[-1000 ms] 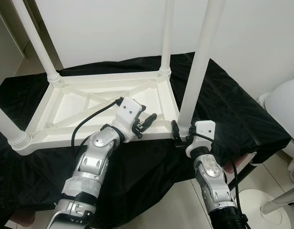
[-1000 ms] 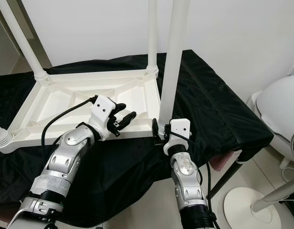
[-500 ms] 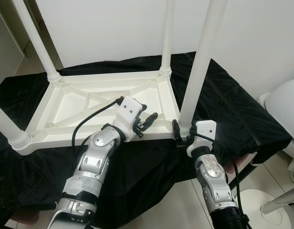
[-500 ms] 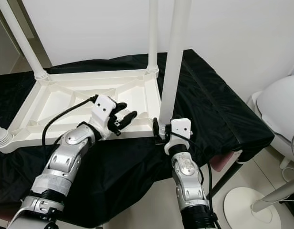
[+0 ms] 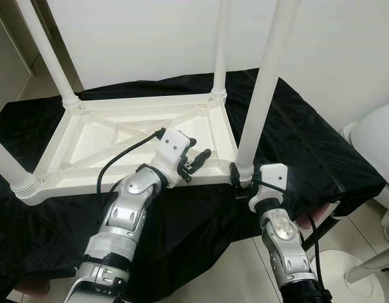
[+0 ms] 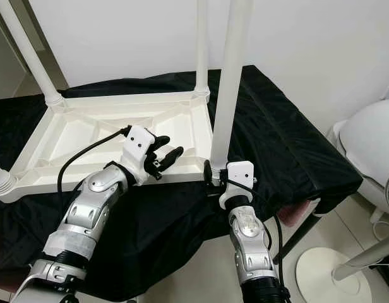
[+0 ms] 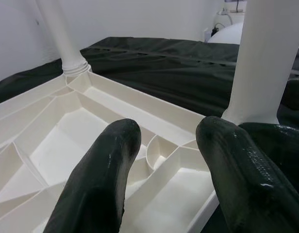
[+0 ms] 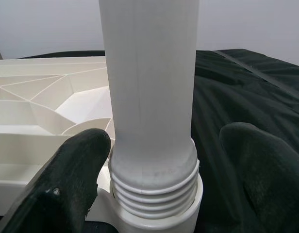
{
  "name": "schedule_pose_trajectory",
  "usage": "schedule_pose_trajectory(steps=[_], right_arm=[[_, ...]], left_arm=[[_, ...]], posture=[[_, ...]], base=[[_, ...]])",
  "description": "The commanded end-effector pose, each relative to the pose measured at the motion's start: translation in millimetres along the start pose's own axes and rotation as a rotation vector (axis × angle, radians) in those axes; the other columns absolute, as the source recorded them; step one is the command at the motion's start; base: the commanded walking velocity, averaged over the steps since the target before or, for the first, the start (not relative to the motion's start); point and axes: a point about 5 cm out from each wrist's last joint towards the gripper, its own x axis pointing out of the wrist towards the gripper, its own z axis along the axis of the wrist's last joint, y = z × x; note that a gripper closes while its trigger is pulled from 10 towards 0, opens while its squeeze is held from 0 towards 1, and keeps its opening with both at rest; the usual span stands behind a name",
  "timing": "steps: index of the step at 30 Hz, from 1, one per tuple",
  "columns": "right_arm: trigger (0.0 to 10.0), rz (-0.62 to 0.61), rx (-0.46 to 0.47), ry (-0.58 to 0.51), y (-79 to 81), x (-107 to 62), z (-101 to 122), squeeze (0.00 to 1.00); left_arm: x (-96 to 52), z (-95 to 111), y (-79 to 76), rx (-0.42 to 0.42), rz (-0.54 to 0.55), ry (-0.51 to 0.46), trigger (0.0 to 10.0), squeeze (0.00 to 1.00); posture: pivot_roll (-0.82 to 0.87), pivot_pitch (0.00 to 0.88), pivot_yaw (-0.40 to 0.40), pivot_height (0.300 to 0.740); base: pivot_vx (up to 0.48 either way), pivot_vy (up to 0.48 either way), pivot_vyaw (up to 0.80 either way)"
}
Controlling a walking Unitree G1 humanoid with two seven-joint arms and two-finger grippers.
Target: Building children table
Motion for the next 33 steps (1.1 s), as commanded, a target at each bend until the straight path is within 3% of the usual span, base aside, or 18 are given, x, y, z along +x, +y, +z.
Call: schedule_pose_trajectory(steps=[1,16,25,29,33], right_arm=[[10.0,0.006,0.0,-0.002,2.0,0.3,-0.9,0.0],[10.0,-0.005,-0.006,0.0,3.1,0.1,-2.1,0.0],[10.0,-0.011,-0.043,-0.032,-1.6,9.1,7.9,0.0],[10.0,-0.02,-0.049,-0.045,-10.4,17.1,15.7,0.0],[10.0,0.006,-0.066,-0.04,-8.2,18.7,14.2,0.0]], left_arm=[[0.8,0.5,5.1,0.014,0.05,0.001,10.0,0.0],[1.8,0.6,5.8,0.025,0.036,0.003,10.0,0.0],[3.7,5.5,9.8,0.014,0.027,-0.009,10.0,0.0],[-2.4,3.9,4.2,0.029,-0.035,-0.01,10.0,0.0],[-5.1,2.7,2.5,0.034,-0.07,-0.01,10.0,0.0]], posture=[[-0.02,0.0,0.092,0.74],[-0.02,0.0,0.105,0.74],[-0.02,0.0,0.094,0.74],[-0.01,0.0,0.072,0.74],[-0.01,0.0,0.064,0.74]], base=[[0.0,0.0,0.0],[0.0,0.0,0.0],[0.0,0.0,0.0],[0.0,0.0,0.0],[0.0,0.0,0.0]])
